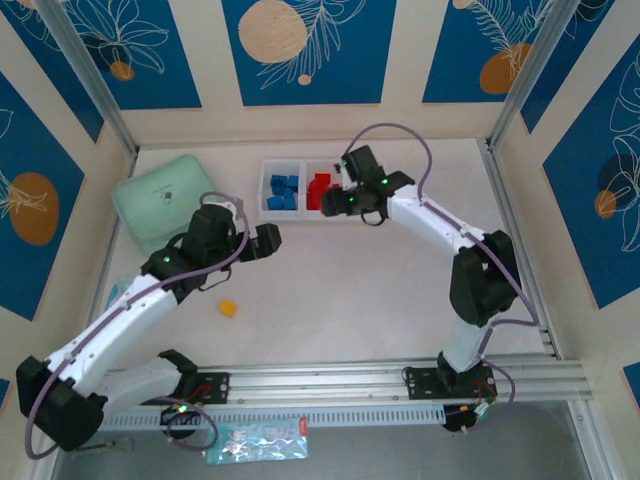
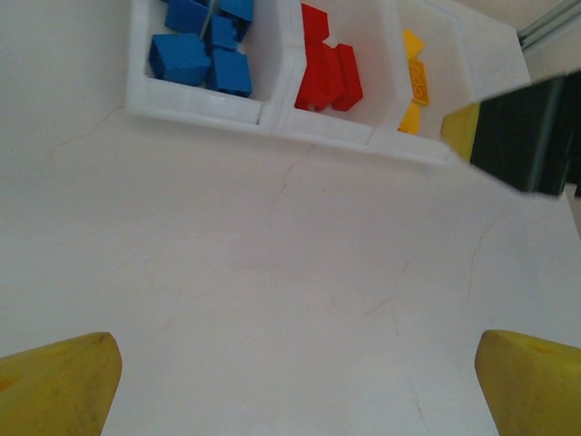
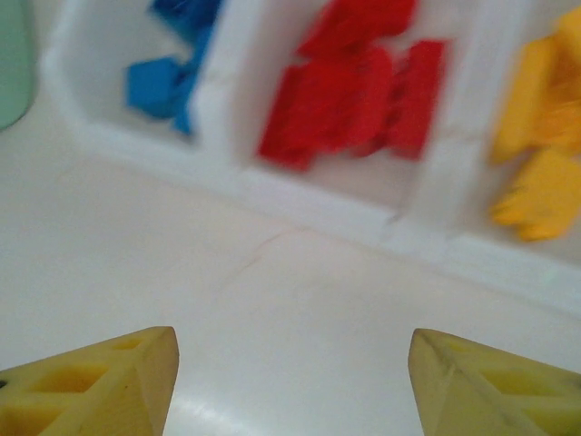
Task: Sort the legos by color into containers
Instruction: Pick up the lego from the bottom-left of the table.
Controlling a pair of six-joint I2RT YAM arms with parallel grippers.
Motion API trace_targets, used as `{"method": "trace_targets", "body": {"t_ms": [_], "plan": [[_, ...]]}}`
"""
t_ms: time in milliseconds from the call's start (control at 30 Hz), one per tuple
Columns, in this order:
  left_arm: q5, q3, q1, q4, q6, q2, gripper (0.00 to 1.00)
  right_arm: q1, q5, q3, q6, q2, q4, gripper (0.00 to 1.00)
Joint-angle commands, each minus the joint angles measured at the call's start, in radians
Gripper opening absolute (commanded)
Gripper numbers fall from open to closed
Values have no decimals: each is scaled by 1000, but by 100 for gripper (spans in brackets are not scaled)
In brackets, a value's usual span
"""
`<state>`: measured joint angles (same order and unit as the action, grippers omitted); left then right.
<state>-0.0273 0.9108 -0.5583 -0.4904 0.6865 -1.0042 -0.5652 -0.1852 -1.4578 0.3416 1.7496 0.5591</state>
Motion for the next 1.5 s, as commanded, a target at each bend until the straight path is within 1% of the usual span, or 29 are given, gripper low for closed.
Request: {"method": "trace_targets", "body": {"t_ms": [0, 33, 133, 267, 367, 467, 667, 900, 1067, 1200, 1367, 1467], "plan": [[-53, -31, 8, -131, 10, 75, 100, -91, 58, 68, 35, -34, -24, 69], [-62, -37, 8, -158, 17, 101, 100, -125, 88, 84, 24, -39, -36, 69], [-90, -52, 9, -235, 38, 174, 100, -232, 83, 109, 20, -29, -66, 72], [-151, -58, 12, -348, 62, 257, 100, -358, 129, 128, 40, 25, -147, 76], [-186, -48, 14, -405, 72, 313, 100, -431, 157, 101, 41, 95, -204, 78], [-219, -27, 14, -467, 103, 349, 100, -481, 185, 19, 31, 184, -204, 79], [-264, -25, 15, -545, 168, 419, 100, -536, 209, -72, 4, 330, -256, 80], [-299, -32, 15, -580, 197, 481, 100, -572, 212, -184, -86, 452, -226, 80], [-319, -27, 16, -600, 202, 490, 100, -589, 170, -274, -136, 533, -182, 80], [-325, -30, 15, -594, 201, 495, 100, -596, 146, -342, -165, 591, -140, 73], [-323, -38, 15, -588, 202, 496, 100, -592, 120, -349, -172, 586, -124, 57], [-321, -44, 16, -572, 196, 496, 100, -580, 154, -332, -154, 548, -120, 45]]}}
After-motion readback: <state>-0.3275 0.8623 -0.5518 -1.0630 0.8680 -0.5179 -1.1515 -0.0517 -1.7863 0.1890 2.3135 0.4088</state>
